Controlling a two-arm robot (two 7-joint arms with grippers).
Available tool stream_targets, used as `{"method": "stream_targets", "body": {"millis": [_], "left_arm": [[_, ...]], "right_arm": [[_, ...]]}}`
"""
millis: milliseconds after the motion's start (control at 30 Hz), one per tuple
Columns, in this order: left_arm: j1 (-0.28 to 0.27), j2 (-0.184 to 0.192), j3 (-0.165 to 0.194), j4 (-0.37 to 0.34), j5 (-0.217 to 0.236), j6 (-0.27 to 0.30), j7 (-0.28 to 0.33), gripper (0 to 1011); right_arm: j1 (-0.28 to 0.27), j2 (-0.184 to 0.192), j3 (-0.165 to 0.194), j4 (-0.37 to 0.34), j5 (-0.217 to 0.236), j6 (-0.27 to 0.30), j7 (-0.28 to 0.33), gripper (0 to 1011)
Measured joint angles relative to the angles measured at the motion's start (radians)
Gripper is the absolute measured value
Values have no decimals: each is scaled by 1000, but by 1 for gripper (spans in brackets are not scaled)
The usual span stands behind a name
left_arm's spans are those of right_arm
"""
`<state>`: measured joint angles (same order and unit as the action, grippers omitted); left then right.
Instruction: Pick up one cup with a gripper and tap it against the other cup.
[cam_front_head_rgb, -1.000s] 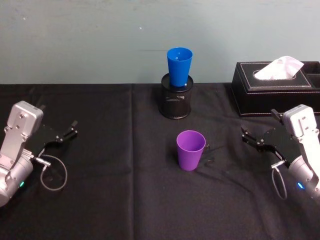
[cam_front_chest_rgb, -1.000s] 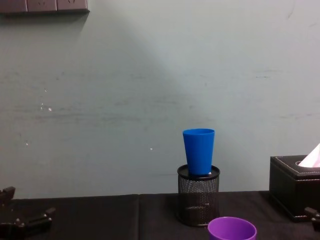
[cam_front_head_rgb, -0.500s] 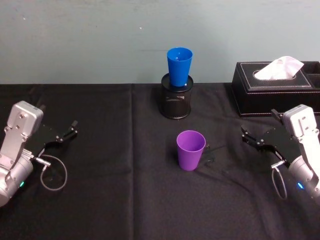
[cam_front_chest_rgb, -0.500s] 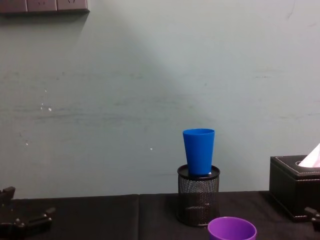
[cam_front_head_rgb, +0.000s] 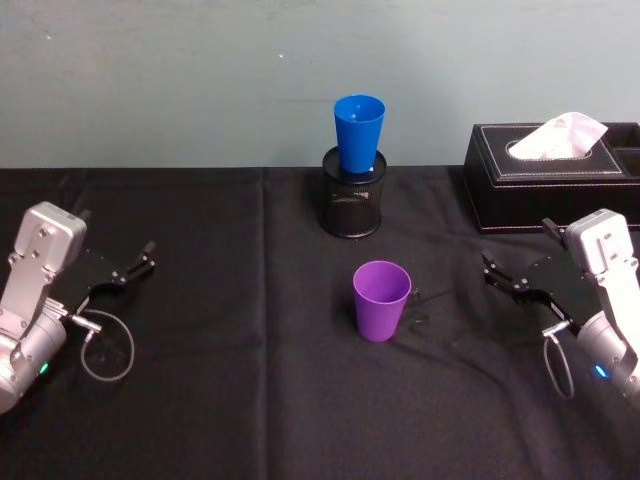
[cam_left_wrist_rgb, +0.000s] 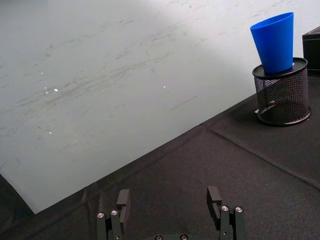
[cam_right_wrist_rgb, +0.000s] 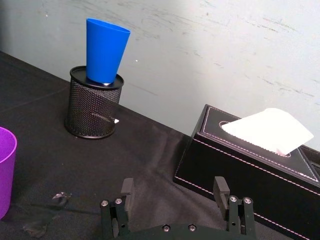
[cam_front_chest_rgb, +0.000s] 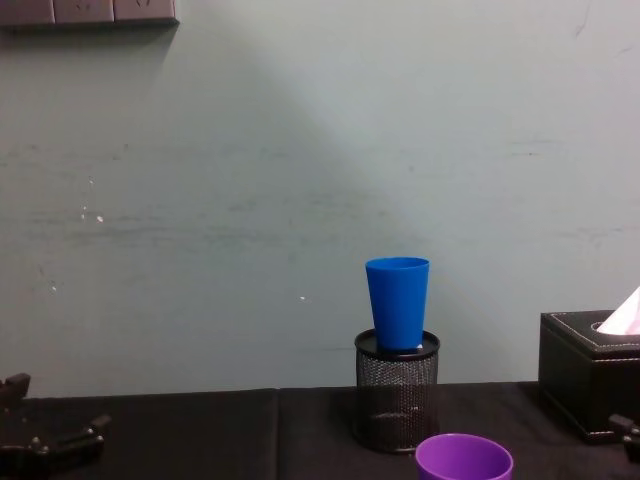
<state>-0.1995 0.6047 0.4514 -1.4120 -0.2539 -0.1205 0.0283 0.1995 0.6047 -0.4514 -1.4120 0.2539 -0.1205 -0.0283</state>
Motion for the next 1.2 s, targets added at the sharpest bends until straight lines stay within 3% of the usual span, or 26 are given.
{"method": "stream_targets", "body": {"millis": [1200], "left_arm": [[0,0,0,0,0,0,0,1000]], "right_arm": [[-5,1,8,-4,-6,-10,5,1003]]}}
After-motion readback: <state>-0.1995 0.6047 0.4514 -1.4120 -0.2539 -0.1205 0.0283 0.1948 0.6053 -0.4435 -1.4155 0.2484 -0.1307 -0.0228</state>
